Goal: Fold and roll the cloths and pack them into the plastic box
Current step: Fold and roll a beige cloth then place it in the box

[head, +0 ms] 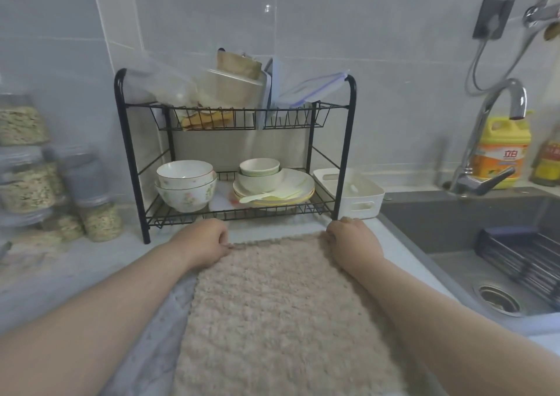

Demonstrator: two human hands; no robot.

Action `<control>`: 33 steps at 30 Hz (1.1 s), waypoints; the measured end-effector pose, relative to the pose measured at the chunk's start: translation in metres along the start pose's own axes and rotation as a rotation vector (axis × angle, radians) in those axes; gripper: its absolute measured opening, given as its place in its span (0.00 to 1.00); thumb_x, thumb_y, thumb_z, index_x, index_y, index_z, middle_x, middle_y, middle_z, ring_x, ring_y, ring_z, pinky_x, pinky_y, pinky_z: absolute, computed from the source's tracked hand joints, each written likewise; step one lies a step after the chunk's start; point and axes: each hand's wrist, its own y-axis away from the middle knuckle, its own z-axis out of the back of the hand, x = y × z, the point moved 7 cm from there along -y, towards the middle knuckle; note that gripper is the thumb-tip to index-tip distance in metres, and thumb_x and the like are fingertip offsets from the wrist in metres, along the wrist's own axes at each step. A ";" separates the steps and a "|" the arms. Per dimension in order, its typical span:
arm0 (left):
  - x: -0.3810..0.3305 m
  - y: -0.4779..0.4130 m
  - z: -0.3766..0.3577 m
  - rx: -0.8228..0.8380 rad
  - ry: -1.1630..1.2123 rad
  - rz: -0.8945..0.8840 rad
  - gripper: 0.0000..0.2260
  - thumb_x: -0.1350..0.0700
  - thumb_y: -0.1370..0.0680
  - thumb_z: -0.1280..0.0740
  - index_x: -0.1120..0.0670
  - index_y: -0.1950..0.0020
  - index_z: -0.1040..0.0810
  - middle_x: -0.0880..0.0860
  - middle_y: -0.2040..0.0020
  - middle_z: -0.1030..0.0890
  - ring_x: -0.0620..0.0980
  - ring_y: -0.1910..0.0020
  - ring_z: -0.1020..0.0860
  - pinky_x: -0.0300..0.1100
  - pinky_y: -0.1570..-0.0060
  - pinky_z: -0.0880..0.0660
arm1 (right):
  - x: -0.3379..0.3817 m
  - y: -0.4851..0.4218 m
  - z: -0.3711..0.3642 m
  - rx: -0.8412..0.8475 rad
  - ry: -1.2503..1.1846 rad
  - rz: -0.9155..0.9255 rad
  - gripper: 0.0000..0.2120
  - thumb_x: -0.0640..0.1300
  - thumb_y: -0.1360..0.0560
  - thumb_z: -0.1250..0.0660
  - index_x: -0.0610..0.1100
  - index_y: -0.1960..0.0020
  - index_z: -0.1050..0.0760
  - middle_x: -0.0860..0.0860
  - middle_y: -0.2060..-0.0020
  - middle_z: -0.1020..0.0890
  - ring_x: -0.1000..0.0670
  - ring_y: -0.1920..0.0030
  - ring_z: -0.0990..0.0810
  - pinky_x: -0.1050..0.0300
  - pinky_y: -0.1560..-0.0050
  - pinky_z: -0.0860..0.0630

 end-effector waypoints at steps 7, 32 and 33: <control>-0.009 0.030 0.045 -0.267 0.183 -0.049 0.03 0.54 0.26 0.30 0.49 0.60 0.20 0.45 0.63 0.20 0.45 0.62 0.23 0.44 0.61 0.25 | 0.001 0.007 0.040 -0.080 -0.259 -0.050 0.13 0.36 0.27 0.38 0.47 0.46 0.20 0.51 0.52 0.21 0.47 0.52 0.21 0.56 0.57 0.26; -0.050 0.215 0.001 -0.134 -0.110 -0.317 0.06 0.58 0.29 0.40 0.49 0.63 0.35 0.43 0.61 0.30 0.44 0.54 0.33 0.36 0.59 0.33 | -0.009 0.201 0.073 0.101 -0.187 0.072 0.08 0.44 0.29 0.36 0.58 0.60 0.29 0.58 0.58 0.21 0.57 0.58 0.26 0.66 0.57 0.31; -0.051 0.218 0.002 -0.138 -0.133 -0.329 0.05 0.58 0.29 0.40 0.49 0.63 0.35 0.43 0.61 0.30 0.44 0.55 0.33 0.35 0.60 0.34 | -0.008 0.201 0.072 0.103 -0.162 0.090 0.09 0.44 0.29 0.36 0.58 0.61 0.30 0.59 0.59 0.22 0.57 0.59 0.27 0.69 0.58 0.32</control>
